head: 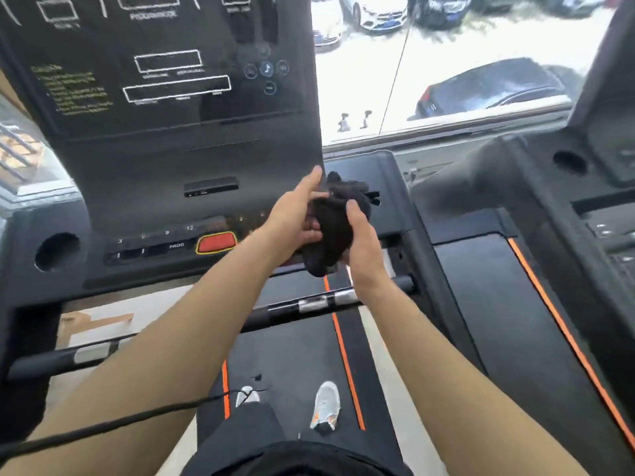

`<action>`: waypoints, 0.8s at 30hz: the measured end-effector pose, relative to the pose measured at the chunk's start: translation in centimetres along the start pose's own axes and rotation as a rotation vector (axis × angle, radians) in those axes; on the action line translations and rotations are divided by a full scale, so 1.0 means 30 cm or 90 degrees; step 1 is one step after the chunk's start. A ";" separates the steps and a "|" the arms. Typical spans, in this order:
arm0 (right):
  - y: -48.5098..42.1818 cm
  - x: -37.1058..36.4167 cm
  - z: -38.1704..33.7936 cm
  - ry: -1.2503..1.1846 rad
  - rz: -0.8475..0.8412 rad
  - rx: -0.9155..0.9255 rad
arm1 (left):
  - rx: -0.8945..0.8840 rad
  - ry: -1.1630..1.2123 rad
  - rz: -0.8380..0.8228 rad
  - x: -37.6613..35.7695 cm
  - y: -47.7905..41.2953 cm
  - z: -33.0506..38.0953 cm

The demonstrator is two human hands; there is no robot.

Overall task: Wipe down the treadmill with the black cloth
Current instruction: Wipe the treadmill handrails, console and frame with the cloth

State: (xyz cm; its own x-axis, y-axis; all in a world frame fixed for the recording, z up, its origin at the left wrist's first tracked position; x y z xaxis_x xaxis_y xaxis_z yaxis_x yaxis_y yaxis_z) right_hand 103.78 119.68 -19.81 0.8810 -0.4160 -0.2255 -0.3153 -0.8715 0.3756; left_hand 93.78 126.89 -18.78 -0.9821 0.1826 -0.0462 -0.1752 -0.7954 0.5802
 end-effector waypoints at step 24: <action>-0.645 0.482 -0.361 0.817 0.186 -0.010 | -0.405 -0.383 0.156 -0.378 -0.469 0.256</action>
State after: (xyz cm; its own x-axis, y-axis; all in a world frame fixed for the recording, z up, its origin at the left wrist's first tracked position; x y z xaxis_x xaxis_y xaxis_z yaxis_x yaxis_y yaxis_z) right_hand 126.44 133.33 -20.60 0.4908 -0.0389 0.8704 -0.5539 -0.7850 0.2773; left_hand 107.91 140.44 -20.17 -0.8263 0.0958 0.5550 -0.1472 -0.9879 -0.0487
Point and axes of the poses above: each hand's wrist, its own y-axis away from the middle knuckle, its own x-axis out of the back of the hand, z = x × y, the point moved 5 cm from there along -y, towards the middle knuckle, and after that the axes turned 3 degrees about z, right-handed, at the moved point
